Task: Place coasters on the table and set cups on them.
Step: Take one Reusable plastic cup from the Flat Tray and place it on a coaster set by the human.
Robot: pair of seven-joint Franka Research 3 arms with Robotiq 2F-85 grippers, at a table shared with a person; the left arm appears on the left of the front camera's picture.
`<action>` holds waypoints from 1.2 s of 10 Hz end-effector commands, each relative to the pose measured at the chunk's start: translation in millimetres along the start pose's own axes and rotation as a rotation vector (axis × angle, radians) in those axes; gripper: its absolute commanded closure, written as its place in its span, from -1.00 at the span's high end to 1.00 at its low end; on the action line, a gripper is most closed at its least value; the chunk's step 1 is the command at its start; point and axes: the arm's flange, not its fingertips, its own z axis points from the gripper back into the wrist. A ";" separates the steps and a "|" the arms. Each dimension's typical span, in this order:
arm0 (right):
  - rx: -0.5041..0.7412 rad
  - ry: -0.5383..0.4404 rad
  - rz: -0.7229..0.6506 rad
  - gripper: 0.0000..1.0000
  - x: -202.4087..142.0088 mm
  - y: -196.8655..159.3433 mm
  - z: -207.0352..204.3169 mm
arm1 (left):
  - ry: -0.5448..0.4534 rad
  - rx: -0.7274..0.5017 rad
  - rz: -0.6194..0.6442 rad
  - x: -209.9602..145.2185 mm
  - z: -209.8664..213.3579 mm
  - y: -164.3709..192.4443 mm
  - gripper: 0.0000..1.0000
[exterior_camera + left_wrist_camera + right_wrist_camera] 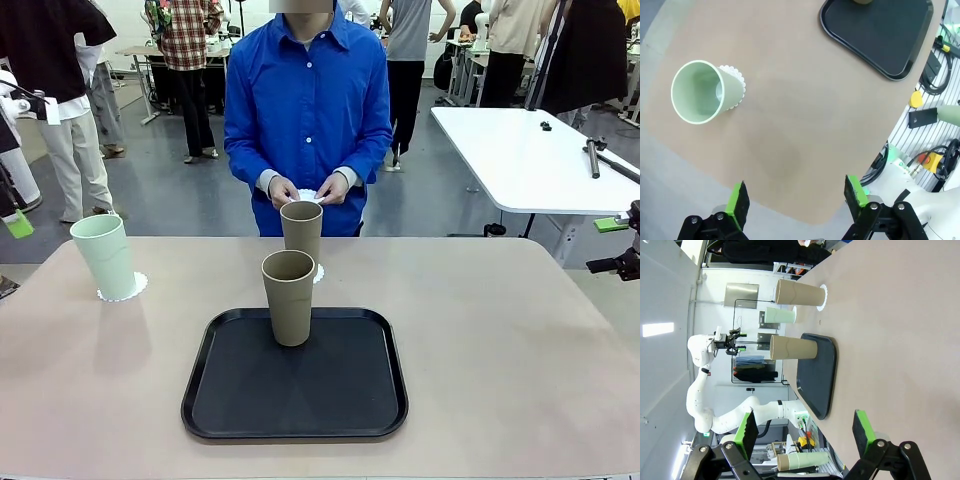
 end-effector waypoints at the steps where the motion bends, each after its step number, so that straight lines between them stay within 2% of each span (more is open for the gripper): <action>1: -0.007 -0.004 -0.001 1.00 0.2 -0.5 0.4 | -0.018 -0.022 -0.005 -1.6 2.2 6.3 1.00; 10: -0.007 -0.004 -0.001 1.00 0.2 -0.5 0.4 | -0.019 -0.018 -0.001 -2.9 -0.9 4.0 1.00; 11: -0.007 -0.004 -0.001 1.00 0.2 -0.5 0.4 | -0.102 -0.011 0.156 -32.5 -9.3 -13.4 1.00; 12: -0.007 -0.004 -0.001 1.00 0.2 -0.5 0.4 | -0.163 -0.070 0.271 -53.7 -14.0 -14.9 1.00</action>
